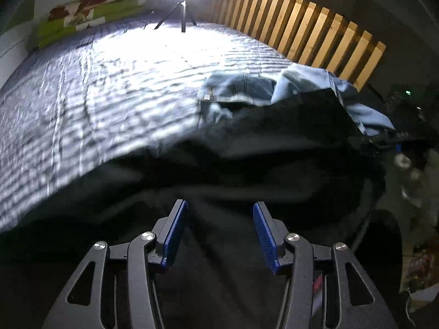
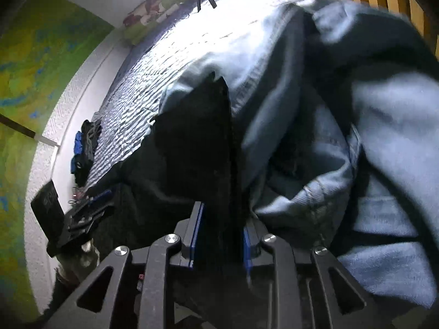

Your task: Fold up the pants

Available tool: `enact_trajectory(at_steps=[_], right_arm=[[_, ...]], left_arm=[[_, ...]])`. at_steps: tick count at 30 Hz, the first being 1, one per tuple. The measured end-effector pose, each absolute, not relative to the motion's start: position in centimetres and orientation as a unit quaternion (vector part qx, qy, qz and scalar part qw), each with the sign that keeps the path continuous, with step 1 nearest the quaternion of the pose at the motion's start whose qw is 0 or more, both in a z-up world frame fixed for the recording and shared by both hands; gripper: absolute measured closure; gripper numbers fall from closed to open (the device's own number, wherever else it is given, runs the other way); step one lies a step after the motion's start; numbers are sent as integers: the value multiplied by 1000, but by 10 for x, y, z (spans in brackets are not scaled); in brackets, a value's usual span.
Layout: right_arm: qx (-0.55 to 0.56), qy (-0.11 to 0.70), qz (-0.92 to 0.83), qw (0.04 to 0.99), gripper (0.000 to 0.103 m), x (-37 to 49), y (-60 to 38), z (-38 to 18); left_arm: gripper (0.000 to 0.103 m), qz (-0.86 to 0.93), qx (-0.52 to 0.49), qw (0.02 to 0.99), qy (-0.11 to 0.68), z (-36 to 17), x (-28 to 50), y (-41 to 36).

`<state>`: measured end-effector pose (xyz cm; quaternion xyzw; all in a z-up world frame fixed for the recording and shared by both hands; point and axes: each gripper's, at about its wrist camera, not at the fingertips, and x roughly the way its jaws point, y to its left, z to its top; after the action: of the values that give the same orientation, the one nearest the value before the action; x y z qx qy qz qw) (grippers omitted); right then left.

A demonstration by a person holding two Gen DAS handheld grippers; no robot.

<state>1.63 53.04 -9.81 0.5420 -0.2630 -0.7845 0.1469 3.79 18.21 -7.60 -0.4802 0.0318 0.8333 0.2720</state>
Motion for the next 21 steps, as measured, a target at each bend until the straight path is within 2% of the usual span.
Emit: enact_trajectory(at_steps=[3,4,5,8,11,16,21], right_arm=[[543,-249,-788,150,81,20,526,-97],[545,-236,-790,150,85,20,521,-93],[545,-218,-796,148,99,21,515,-87],[540,-196,-805,145,100,22,501,-70],[520,-223,-812,147,100,21,492,-48],[488,-209,-833,158,100,24,458,1],[460,-201,-843,192,100,21,409,45]], left_arm=[[49,825,-500,265,8,-79,59,152],[49,824,-503,262,2,-79,69,141],[49,823,-506,259,-3,-81,75,130],[50,806,-536,252,-11,-104,91,110],[51,815,-521,253,24,-107,102,113],[50,847,-477,237,-5,-69,114,87],[50,882,-436,171,-43,-37,125,3]])
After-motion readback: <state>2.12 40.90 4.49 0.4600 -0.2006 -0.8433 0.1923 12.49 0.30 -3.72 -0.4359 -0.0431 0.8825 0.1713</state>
